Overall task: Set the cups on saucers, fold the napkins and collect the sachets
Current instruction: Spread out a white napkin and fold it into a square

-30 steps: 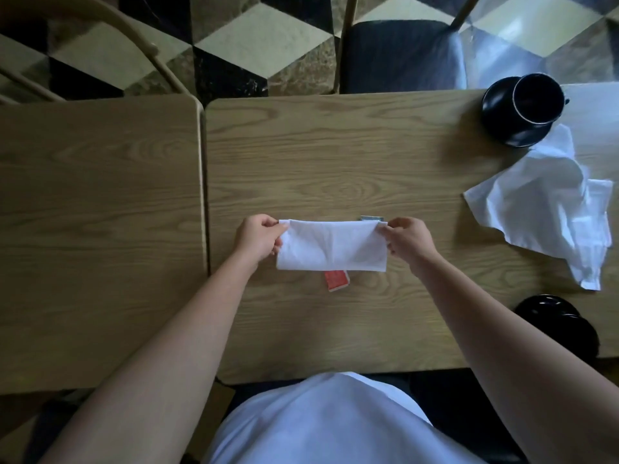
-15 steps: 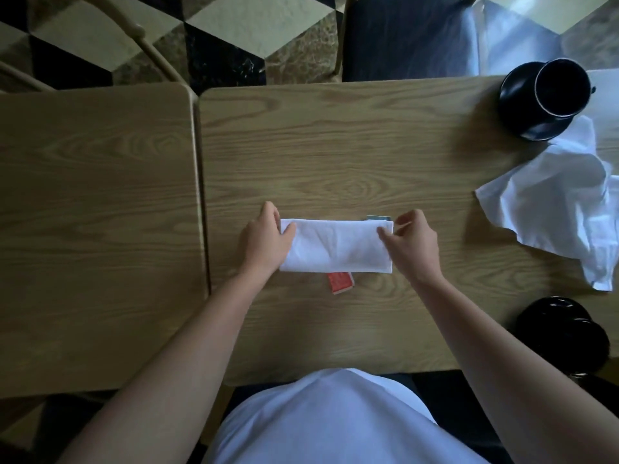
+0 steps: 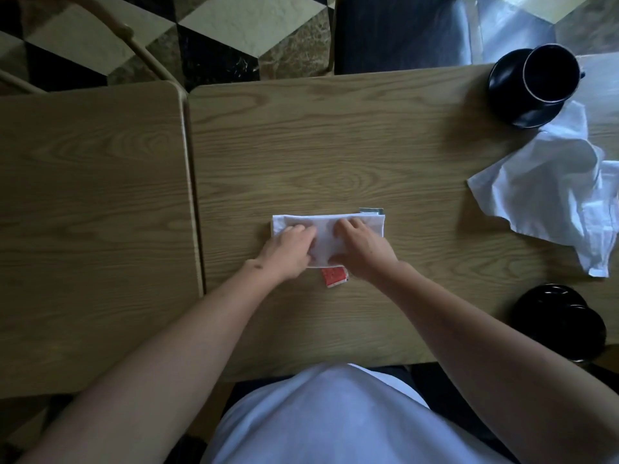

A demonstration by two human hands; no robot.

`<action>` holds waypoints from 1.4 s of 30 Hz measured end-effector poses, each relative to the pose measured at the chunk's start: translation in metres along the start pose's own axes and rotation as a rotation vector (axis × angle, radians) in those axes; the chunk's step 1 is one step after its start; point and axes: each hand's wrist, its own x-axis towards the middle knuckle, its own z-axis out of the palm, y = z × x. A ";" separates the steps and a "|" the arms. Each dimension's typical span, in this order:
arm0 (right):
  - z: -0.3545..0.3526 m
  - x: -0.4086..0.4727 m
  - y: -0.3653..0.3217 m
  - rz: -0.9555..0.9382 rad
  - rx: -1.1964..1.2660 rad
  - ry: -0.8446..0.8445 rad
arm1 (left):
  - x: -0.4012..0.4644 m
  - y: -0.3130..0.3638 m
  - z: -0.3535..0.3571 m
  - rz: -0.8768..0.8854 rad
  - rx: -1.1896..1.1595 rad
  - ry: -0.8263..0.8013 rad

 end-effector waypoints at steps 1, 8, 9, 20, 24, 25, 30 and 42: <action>-0.003 0.000 0.005 0.007 -0.026 -0.005 | -0.002 -0.006 -0.001 -0.020 -0.003 -0.001; -0.027 -0.012 0.040 0.176 -0.103 -0.035 | -0.022 -0.019 -0.001 -0.112 0.027 0.028; -0.032 -0.013 0.042 0.188 -0.121 -0.050 | -0.023 -0.015 -0.001 -0.137 0.025 0.035; -0.046 0.029 0.007 -0.102 -0.415 0.031 | -0.037 0.112 0.026 -0.857 -1.833 0.039; -0.048 0.034 -0.005 -0.128 -0.518 -0.002 | -0.033 0.129 0.036 -0.936 -1.958 -0.055; -0.050 0.033 -0.007 -0.150 -0.531 0.005 | -0.032 0.131 0.038 -0.943 -1.964 -0.049; -0.061 0.016 -0.020 -0.225 -0.340 0.017 | -0.033 0.128 0.038 -0.888 -1.791 -0.015; -0.038 -0.060 -0.003 0.289 0.853 0.103 | -0.053 0.090 0.030 -0.571 -2.008 0.155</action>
